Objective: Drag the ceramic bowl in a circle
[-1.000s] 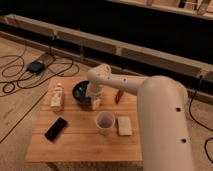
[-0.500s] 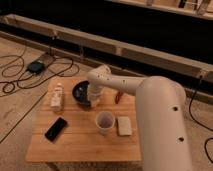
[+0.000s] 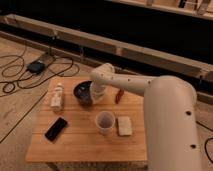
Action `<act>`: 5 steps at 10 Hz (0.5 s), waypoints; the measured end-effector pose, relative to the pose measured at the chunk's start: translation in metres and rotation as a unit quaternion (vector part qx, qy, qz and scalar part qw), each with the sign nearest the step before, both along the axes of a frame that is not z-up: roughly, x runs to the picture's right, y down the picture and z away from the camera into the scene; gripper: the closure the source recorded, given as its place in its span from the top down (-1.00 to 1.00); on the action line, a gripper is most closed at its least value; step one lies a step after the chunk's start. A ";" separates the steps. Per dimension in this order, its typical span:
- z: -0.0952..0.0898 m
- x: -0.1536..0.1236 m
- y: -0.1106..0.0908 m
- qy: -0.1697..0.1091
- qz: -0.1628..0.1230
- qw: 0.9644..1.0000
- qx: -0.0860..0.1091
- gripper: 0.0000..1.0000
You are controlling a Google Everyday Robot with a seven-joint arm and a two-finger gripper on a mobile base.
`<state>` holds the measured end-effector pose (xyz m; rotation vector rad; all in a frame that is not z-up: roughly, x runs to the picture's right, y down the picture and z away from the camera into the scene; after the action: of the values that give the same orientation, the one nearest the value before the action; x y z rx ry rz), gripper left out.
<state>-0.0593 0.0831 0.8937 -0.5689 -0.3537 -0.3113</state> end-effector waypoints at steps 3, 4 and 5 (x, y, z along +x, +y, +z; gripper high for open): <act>-0.017 0.029 0.004 0.026 0.020 0.999 -0.006 -1.00; -0.020 0.041 0.005 0.036 0.026 0.999 -0.010 -1.00; -0.020 0.048 0.006 0.043 0.028 0.999 -0.013 -1.00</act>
<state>-0.0116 0.0895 0.8740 -0.5954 -0.2904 -0.2273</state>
